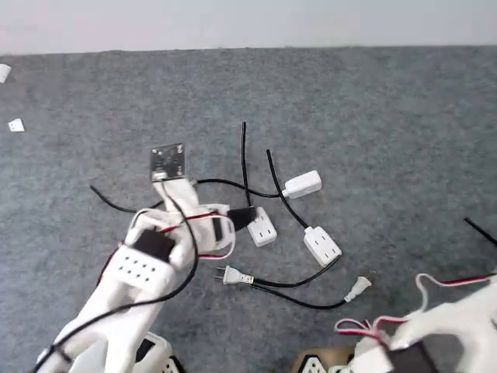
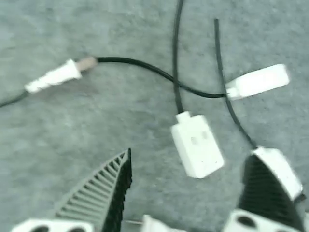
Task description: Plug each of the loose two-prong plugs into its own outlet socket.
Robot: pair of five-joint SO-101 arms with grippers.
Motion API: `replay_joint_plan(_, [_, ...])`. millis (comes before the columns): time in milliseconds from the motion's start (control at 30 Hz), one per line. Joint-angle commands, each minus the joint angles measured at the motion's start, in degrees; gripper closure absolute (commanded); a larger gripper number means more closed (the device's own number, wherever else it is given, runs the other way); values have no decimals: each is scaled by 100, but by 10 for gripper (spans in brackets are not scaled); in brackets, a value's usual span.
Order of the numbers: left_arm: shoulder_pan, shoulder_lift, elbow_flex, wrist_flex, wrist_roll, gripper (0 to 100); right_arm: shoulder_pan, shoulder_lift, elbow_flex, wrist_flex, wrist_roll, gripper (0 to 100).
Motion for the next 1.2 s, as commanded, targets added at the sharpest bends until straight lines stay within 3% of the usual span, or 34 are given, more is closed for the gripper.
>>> replay_joint_plan(0, [308, 941, -778, 44, 369, 601, -154, -611, 88, 198, -79, 721])
replay_joint_plan(133, [378, 2505, -1631, 88, 607, 602, -189, -690, 237, 189, -79, 721])
replay_joint_plan(267, [369, 3684, -2615, 624, 862, 603, -180, -690, 360, 22, -79, 721])
replay_joint_plan(833, [747, 6066, -5103, 2277, 1618, 609, -189, -690, 607, -224, -79, 721])
replay_joint_plan(933, [888, 6119, -5086, 2435, 1556, 689, -189, -690, 615, -224, -79, 721])
replay_joint_plan(1100, [1090, 5969, -4998, 2382, 589, 965, -189, -681, 615, -224, -79, 721])
replay_joint_plan(1167, [1064, 5855, -4971, 2330, 149, 977, -189, -681, 624, -224, -79, 721])
